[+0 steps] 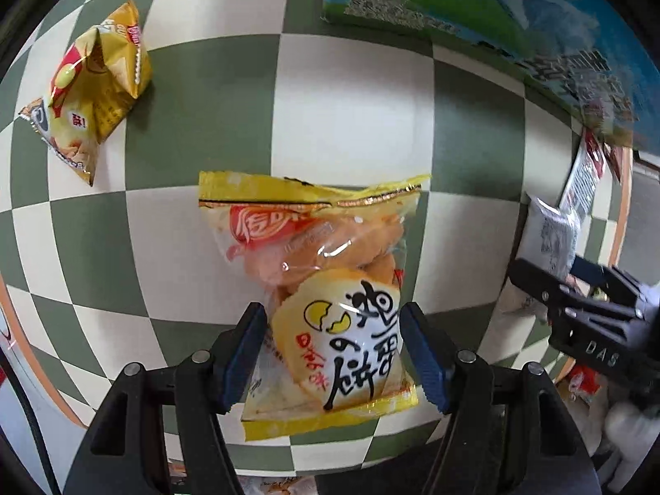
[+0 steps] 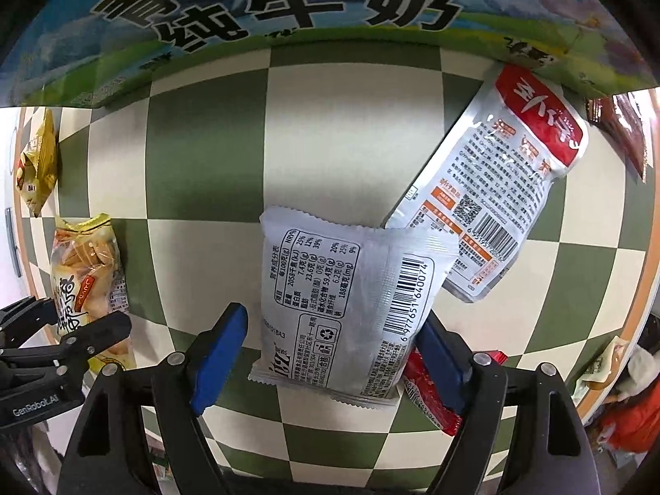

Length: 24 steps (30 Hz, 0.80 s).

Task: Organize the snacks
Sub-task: 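Carry the cracker bag and white packet into the box and open both tools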

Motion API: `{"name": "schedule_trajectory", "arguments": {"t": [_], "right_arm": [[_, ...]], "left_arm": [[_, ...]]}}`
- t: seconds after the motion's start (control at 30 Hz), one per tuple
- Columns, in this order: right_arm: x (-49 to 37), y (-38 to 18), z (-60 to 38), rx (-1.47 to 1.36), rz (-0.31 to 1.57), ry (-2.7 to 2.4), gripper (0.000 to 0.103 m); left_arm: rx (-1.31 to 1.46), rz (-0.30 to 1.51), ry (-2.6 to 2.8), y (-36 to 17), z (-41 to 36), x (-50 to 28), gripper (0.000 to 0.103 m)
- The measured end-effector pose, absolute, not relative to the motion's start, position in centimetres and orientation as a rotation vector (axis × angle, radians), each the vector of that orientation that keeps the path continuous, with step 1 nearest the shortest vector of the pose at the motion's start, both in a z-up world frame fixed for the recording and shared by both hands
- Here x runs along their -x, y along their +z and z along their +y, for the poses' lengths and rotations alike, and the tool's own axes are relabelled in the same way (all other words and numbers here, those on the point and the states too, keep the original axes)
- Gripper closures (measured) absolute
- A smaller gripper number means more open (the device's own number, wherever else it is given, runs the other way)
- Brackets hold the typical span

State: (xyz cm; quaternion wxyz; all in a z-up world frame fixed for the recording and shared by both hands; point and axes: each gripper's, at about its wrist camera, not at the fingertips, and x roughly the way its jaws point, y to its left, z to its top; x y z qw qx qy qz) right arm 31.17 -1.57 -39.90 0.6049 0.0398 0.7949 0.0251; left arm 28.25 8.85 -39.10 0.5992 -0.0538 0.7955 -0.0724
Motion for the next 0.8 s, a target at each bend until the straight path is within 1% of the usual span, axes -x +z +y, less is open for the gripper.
{"name": "schedule_trajectory", "arguments": {"t": [0.03, 0.07, 0.13, 0.23, 0.3, 0.37, 0.43, 0.53, 0.7, 0.8], "right_arm": [[-30.9, -39.9, -1.8, -0.083, 1.834, 0.053, 0.028], [-30.7, -40.3, -2.1, -0.069, 1.826, 0.045, 0.028], [-30.3, -39.4, -3.4, -0.064, 1.809, 0.056, 0.029], [-28.9, -39.1, -3.5, -0.040, 1.788, 0.069, 0.029], [-28.2, -38.2, -4.3, -0.040, 1.780, 0.074, 0.029], [-27.7, -38.1, -4.6, -0.054, 1.769, 0.077, 0.029], [-27.4, -38.5, -4.9, -0.071, 1.760, 0.085, 0.029], [-27.0, -37.7, -5.9, -0.100, 1.743, 0.102, 0.029], [-26.7, -34.9, -7.8, -0.164, 1.698, 0.140, 0.029], [-26.5, -32.0, -9.2, -0.217, 1.659, 0.175, 0.029]], "left_arm": [[0.135, 1.836, -0.157, -38.9, 8.6, -28.6, 0.038], [0.144, 1.823, -0.152, -38.8, 8.3, -28.9, 0.040], [0.139, 1.815, -0.138, -39.1, 7.9, -28.5, 0.050], [0.138, 1.788, -0.112, -39.2, 6.7, -27.6, 0.053], [0.128, 1.766, -0.102, -38.5, 6.6, -27.1, 0.058], [0.128, 1.742, -0.103, -36.2, 6.1, -27.1, 0.058], [0.124, 1.705, -0.111, -34.8, 5.5, -27.0, 0.058], [0.115, 1.660, -0.130, -32.7, 4.5, -26.8, 0.059], [0.120, 1.581, -0.199, -27.9, 3.5, -27.1, 0.059], [0.126, 1.526, -0.241, -24.7, 2.4, -27.0, 0.059]]}}
